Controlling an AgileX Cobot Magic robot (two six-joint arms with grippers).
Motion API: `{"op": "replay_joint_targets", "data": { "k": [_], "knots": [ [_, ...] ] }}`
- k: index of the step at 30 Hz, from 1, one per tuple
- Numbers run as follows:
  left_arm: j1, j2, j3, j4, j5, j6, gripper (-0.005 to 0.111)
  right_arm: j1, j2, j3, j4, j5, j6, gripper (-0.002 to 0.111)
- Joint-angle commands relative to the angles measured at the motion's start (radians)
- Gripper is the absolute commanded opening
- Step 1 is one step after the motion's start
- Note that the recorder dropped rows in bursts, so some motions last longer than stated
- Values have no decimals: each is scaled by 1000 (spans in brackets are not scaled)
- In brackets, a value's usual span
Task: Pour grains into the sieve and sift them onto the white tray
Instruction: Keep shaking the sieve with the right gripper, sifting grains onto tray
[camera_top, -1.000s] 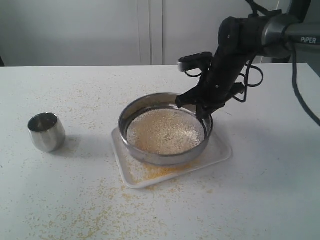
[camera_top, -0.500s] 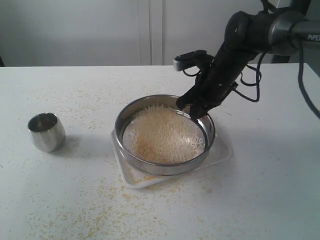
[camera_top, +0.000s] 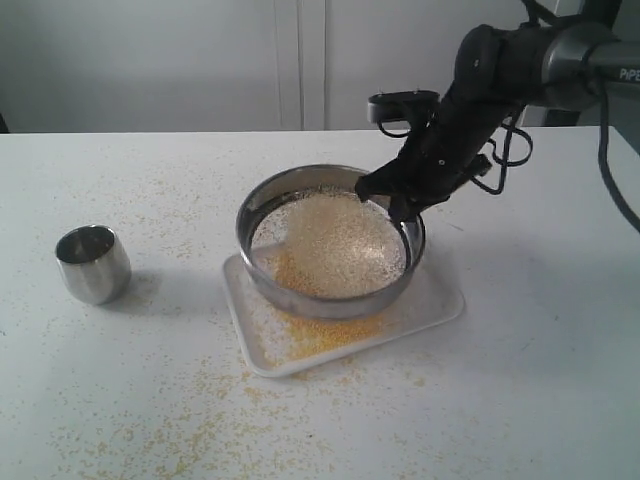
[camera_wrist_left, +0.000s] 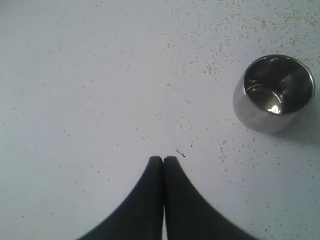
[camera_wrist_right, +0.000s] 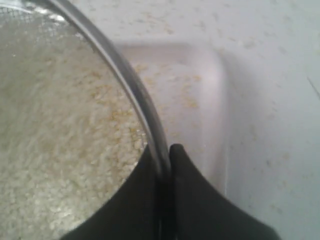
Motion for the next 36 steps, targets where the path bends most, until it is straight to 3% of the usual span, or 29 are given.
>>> {"op": "replay_joint_targets", "data": {
  "k": [1,2,3,4,7,8,9,11,12,13,16,17,20,21,22,24,26,28,30,31,33,34,35,36],
  "knots": [
    [2,-7,8,5,4,-3,1,18,-18,-4,-40,12,18,0],
    [2,-7,8,5,4,-3,1,9,-18,-4,-80,-22,252,0],
    [2,-7,8,5,4,-3,1,9,-18,-4,-80,-30,354,0],
    [2,-7,8,5,4,-3,1,9,-18,-4,-51,-25,308,0],
    [2,-7,8,5,4,-3,1,41,-22,-4,7,87,-250,0],
    [2,-7,8,5,4,-3,1,41,-22,-4,-50,96,-220,0],
    [2,-7,8,5,4,-3,1,39,-22,-4,-110,51,-79,0],
    [2,-7,8,5,4,-3,1,18,-23,-4,-203,-9,385,0],
    [2,-7,8,5,4,-3,1,18,-23,-4,-185,-13,419,0],
    [2,-7,8,5,4,-3,1,23,-23,-4,-139,-9,322,0],
    [2,-7,8,5,4,-3,1,64,-27,-4,-19,97,-224,0],
    [2,-7,8,5,4,-3,1,64,-29,-4,-60,98,-208,0],
    [2,-7,8,5,4,-3,1,34,-31,-4,-162,-34,299,0],
    [2,-7,8,5,4,-3,1,29,-31,-4,-141,-42,380,0],
    [2,-7,8,5,4,-3,1,29,-31,-4,-96,-35,322,0],
    [2,-7,8,5,4,-3,1,52,-31,-4,14,43,-50,0],
    [2,-7,8,5,4,-3,1,59,-34,-4,-30,106,-245,0],
    [2,-7,8,5,4,-3,1,39,-34,-4,-166,35,75,0],
    [2,-7,8,5,4,-3,1,19,-34,-4,-173,-4,404,0],
    [2,-7,8,5,4,-3,1,19,-34,-4,-124,5,347,0],
    [2,-7,8,5,4,-3,1,39,-34,-4,8,92,-77,0],
    [2,-7,8,5,4,-3,1,43,-37,-4,-49,134,-229,0],
    [2,-7,8,5,4,-3,1,33,-37,-4,-117,79,-50,0],
    [2,-7,8,5,4,-3,1,10,-37,-4,-169,14,365,0]
  ]
}}
